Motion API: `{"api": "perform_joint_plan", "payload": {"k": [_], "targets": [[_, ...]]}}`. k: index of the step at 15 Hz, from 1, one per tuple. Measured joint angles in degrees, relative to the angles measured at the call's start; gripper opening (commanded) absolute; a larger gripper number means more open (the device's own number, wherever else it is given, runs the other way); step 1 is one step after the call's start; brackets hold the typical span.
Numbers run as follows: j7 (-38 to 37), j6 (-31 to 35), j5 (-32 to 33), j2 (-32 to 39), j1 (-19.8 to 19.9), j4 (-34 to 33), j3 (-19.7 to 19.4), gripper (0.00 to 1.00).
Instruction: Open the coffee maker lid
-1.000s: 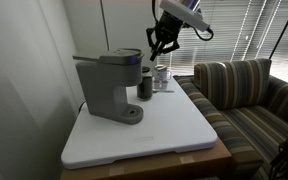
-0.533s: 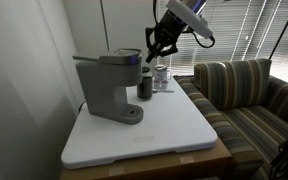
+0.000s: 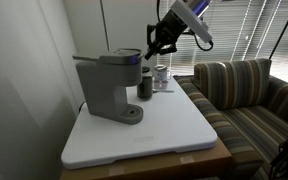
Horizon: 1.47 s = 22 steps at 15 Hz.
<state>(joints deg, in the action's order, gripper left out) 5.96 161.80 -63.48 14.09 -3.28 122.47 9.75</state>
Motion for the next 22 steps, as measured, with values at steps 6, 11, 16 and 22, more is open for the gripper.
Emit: {"api": "perform_joint_plan", "payload": {"k": [6, 11, 16, 22], "targets": [[3.42, 0.16, -2.15, 0.42, -0.07, -0.33, 0.04, 0.0], [4.89, 0.72, -2.45, 1.31, -0.14, -1.2, 0.11, 0.0], [6.82, 2.83, -3.49, 1.34, -0.39, -2.72, 0.59, 0.0], [7.25, 4.83, -3.49, 1.31, -1.02, -3.61, 0.84, 0.0]]}}
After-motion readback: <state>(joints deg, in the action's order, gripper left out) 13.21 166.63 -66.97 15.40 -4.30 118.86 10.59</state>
